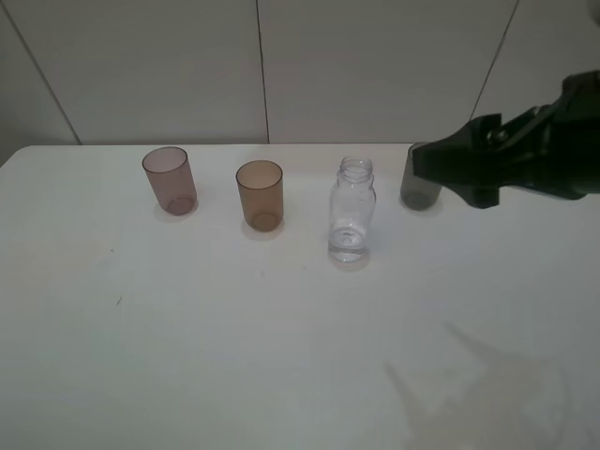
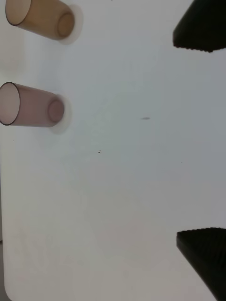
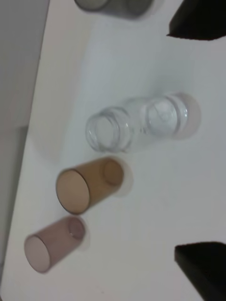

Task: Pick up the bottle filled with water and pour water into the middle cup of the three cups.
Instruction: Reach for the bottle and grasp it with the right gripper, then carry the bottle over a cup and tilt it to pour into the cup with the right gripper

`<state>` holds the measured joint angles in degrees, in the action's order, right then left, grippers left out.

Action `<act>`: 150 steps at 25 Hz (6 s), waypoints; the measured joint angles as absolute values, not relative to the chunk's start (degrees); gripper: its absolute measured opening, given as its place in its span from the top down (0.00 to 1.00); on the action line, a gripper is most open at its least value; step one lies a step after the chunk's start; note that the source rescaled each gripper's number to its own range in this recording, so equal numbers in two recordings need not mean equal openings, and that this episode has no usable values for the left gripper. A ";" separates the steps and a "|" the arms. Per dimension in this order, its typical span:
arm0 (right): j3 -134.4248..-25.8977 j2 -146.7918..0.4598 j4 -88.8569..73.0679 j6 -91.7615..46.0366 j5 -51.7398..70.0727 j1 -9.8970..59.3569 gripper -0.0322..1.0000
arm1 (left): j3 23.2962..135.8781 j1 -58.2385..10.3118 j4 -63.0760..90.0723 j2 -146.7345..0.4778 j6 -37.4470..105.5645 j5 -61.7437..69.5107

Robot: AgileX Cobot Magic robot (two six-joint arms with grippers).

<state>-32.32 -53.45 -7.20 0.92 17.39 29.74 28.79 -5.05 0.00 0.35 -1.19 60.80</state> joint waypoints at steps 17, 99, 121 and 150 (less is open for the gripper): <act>-7.60 -81.85 -11.04 -0.36 -56.02 41.87 0.21 | 28.79 -5.05 0.00 0.35 -1.19 60.80; -38.86 -125.47 -24.19 -2.13 -63.72 39.99 0.97 | 28.79 -5.05 0.00 0.35 -1.19 60.80; -51.87 -107.73 -21.37 -44.88 -19.00 34.01 0.97 | 28.79 -5.05 0.00 0.35 -1.19 60.80; -64.08 -120.49 -23.25 -91.21 -33.62 34.01 0.97 | 28.79 -5.05 0.00 0.35 -1.19 60.80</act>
<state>-64.08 -120.49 -23.25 -91.21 -33.62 34.01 28.79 -5.05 0.00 0.35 -1.19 60.80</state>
